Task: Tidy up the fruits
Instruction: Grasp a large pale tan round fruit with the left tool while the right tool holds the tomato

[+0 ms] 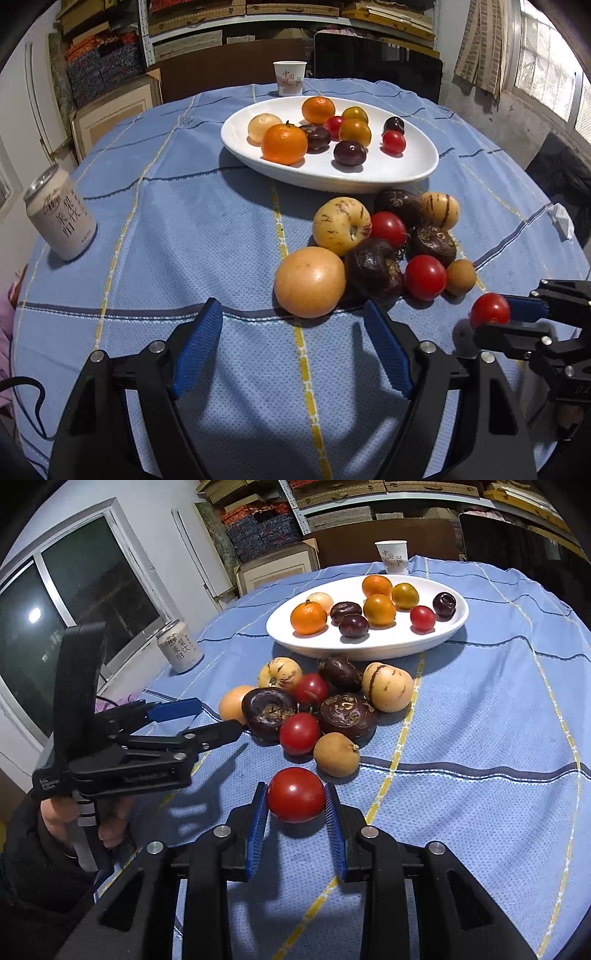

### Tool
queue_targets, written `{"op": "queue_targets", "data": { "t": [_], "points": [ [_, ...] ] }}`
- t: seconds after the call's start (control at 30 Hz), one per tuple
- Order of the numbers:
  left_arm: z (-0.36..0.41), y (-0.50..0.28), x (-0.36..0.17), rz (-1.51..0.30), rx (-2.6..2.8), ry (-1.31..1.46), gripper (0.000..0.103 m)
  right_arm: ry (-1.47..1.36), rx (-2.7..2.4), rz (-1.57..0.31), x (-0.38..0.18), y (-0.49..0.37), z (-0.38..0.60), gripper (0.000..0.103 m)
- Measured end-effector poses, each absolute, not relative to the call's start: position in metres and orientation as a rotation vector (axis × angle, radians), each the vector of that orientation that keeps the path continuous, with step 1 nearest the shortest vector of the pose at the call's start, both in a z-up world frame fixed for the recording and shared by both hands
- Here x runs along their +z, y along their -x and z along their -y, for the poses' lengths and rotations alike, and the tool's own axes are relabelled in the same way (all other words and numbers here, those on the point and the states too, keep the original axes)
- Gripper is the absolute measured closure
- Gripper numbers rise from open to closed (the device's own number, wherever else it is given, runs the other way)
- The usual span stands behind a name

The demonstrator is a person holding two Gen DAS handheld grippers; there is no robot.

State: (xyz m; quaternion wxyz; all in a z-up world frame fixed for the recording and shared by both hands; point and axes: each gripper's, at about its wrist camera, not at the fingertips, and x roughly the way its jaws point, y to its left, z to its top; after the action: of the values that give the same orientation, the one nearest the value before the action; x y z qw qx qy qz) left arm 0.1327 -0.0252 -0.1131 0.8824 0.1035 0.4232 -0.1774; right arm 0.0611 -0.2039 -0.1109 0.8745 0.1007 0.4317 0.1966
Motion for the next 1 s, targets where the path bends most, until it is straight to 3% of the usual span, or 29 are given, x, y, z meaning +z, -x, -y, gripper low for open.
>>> {"op": "queue_targets", "data": {
  "t": [0.5, 0.6, 0.73, 1.0],
  "points": [
    [0.041, -0.151, -0.121, -0.876, -0.298, -0.305, 0.029, -0.24, 0.34, -0.738, -0.091, -0.032, 0.229, 0.072],
    [0.045, -0.153, -0.122, -0.874, -0.305, -0.308, 0.039, -0.211, 0.331, -0.743, -0.092, -0.028, 0.226, 0.072],
    [0.051, -0.151, -0.123, -0.871, -0.345, -0.311, 0.061, -0.21, 0.335, -0.749, -0.093, -0.029, 0.226, 0.072],
    [0.049, -0.148, -0.122, -0.87, -0.348, -0.288, 0.061, -0.226, 0.329, -0.759, -0.096, -0.031, 0.228, 0.072]
  ]
}}
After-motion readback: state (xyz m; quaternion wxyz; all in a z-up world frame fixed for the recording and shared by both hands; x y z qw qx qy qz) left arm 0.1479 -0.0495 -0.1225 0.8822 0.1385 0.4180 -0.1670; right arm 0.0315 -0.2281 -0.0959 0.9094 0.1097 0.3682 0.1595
